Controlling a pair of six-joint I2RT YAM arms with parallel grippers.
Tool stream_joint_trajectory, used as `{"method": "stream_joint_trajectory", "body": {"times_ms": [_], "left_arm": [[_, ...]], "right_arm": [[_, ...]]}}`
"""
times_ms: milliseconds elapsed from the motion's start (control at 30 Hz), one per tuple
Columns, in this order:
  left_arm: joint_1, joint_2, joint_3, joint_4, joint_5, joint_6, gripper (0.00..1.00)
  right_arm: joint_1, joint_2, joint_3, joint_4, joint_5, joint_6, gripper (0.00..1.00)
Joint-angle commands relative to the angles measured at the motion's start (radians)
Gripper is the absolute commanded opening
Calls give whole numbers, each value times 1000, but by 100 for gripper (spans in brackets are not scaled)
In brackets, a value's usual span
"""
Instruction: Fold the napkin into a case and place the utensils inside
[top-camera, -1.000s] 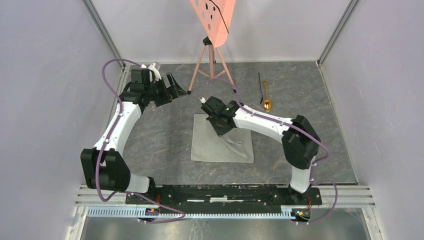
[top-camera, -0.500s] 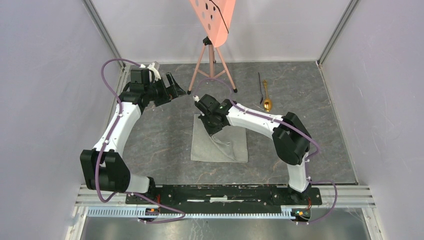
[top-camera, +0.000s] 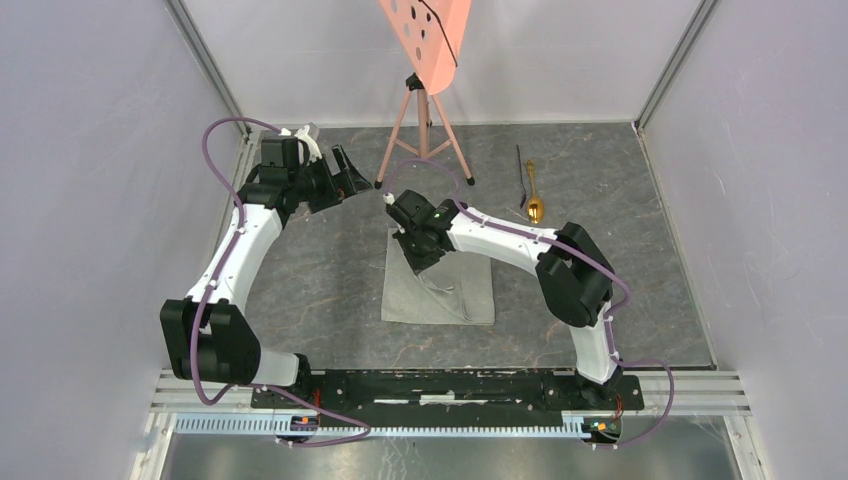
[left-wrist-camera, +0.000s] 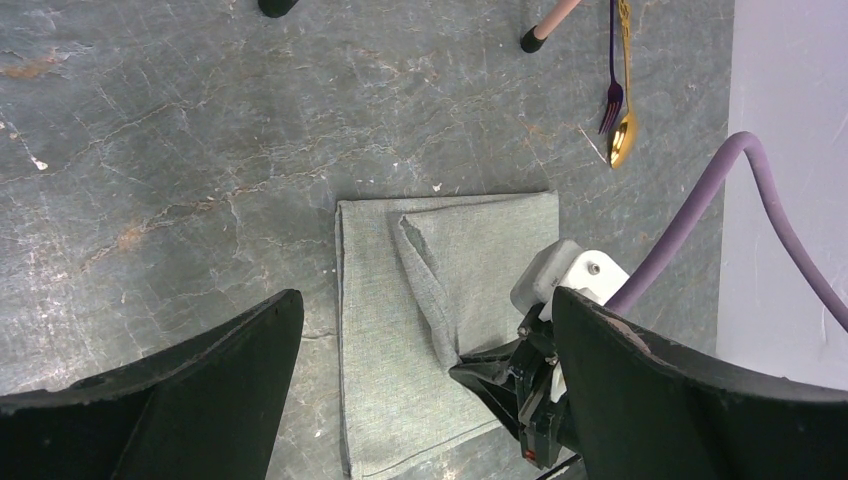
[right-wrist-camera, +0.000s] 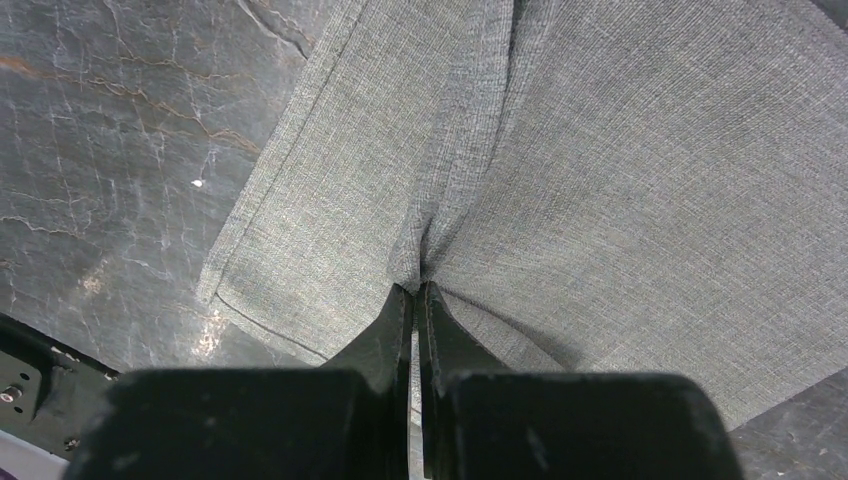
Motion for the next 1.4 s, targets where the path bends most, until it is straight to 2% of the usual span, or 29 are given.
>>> {"method": "stream_joint_trajectory", "body": {"times_ms": [0,900,1367], "left_arm": [[5,-33,11,13,4,52,100],[5,-34,9,16,2,54,100],[5,-34,11,14,-1,56,100]], "right_arm": [[9,2,46,24,-15,18,0],[28,73,89,52,-19,19,0],[31,77,82,64,-78,19,0]]}}
